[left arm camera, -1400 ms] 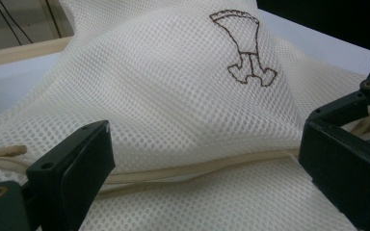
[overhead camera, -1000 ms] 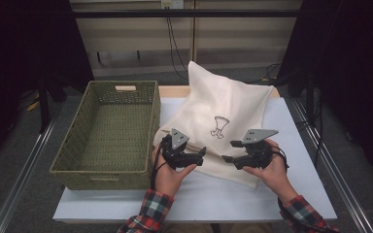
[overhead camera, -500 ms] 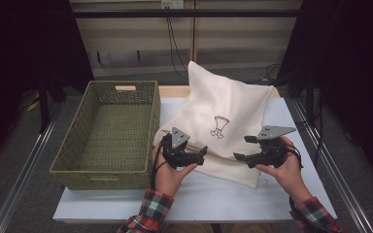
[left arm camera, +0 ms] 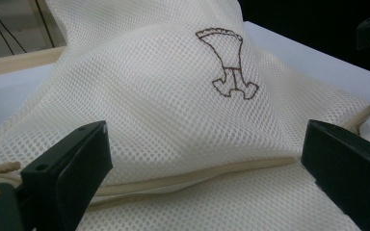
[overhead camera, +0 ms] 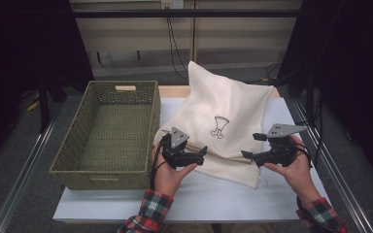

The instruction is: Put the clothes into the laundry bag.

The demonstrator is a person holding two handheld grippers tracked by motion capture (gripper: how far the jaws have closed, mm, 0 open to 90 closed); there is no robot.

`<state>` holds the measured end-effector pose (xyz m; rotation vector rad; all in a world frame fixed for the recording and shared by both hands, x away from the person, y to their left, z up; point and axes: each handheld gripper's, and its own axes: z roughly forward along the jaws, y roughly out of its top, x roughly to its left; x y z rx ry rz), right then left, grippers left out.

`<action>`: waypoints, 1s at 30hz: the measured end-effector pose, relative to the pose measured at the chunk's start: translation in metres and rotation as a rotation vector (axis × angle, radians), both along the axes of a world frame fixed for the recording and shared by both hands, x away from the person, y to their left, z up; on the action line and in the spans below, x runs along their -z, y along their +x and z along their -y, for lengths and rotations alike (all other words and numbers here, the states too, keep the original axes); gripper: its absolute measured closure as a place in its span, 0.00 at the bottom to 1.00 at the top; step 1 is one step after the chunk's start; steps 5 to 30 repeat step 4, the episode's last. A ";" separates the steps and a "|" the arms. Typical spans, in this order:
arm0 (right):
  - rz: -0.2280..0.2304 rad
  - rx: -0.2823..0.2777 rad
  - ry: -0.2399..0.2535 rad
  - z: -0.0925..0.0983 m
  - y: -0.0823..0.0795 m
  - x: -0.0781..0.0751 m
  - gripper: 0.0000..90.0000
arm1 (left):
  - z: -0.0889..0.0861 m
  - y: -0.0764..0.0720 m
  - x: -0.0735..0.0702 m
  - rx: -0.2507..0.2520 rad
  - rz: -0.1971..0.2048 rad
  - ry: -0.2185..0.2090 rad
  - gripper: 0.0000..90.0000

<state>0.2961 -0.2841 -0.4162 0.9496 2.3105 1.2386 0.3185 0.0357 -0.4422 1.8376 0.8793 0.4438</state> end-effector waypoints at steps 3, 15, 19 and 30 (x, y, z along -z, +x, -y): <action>0.004 0.002 0.001 0.001 0.000 0.000 0.20 | 0.001 0.000 0.000 0.007 -0.001 0.003 0.03; 0.001 0.002 0.000 0.001 0.000 0.000 0.20 | 0.001 0.000 0.000 0.007 -0.003 -0.001 0.03; 0.001 0.002 0.000 0.001 0.000 0.000 0.20 | 0.001 0.000 0.000 0.007 -0.003 -0.001 0.03; 0.001 0.002 0.000 0.001 0.000 0.000 0.20 | 0.001 0.000 0.000 0.007 -0.003 -0.001 0.03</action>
